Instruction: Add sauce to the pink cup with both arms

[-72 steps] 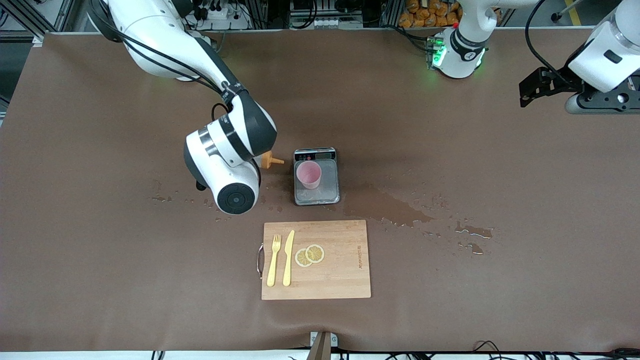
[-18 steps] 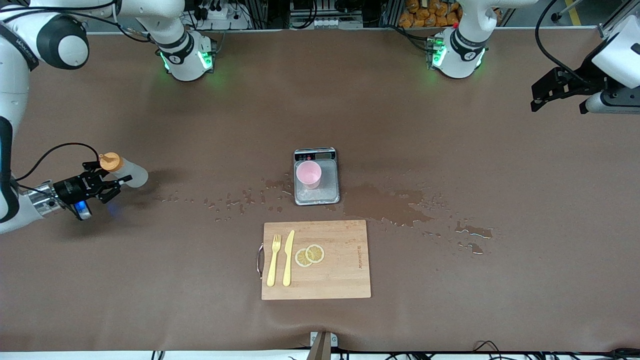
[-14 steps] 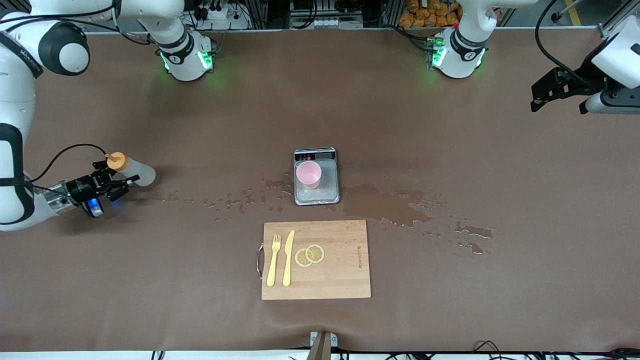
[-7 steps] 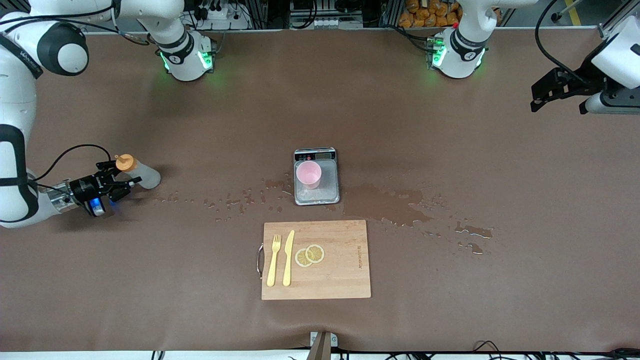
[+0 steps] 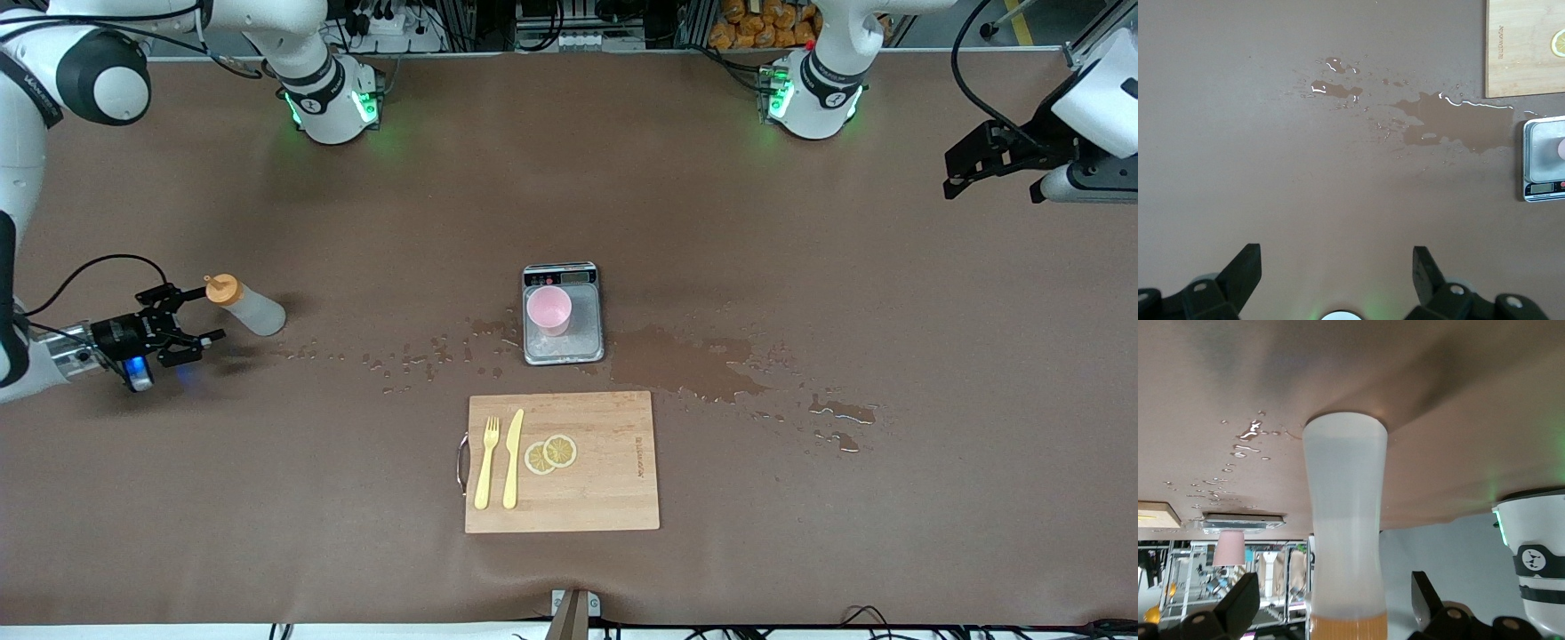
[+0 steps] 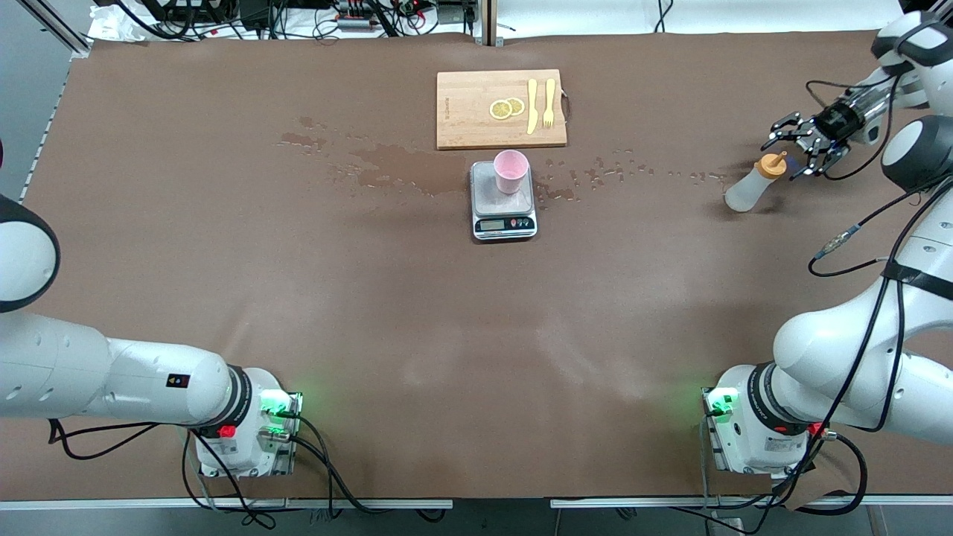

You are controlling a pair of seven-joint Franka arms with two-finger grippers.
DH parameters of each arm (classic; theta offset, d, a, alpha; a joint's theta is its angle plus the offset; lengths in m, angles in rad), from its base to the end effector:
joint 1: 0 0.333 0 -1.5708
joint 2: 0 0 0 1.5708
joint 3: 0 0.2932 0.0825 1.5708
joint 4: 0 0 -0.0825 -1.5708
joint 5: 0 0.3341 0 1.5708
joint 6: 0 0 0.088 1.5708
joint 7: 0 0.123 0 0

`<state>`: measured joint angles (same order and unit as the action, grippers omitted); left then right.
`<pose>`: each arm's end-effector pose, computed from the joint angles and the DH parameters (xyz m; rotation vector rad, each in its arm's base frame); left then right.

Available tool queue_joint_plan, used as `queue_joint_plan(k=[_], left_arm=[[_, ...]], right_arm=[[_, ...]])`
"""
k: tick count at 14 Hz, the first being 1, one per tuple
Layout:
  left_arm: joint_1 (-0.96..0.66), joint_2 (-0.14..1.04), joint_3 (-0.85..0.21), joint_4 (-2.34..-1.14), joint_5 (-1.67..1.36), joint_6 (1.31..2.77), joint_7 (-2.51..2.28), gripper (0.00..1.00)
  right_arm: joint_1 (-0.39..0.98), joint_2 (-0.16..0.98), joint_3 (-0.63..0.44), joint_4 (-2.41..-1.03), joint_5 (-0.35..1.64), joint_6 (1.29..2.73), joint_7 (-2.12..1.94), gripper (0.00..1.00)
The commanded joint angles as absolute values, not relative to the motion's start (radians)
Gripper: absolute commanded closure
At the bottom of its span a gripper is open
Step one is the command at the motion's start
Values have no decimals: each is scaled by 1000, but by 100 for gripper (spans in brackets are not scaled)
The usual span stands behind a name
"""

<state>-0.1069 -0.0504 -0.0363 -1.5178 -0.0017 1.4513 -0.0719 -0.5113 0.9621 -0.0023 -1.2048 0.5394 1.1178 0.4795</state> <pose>0.4725 -0.0689 0.6221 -3.1376 0.1121 0.0252 0.5251 -0.2080 0.1935 -1.9499 1.1150 1.2869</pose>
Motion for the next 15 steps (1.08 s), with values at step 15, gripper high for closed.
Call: queue_joint_plan(k=[15], left_arm=[[-87, -48, -38, -1502, -21, 1430, -95, 0]], right_arm=[[-304, 631, 26, -1069, 272, 1086, 380, 0]])
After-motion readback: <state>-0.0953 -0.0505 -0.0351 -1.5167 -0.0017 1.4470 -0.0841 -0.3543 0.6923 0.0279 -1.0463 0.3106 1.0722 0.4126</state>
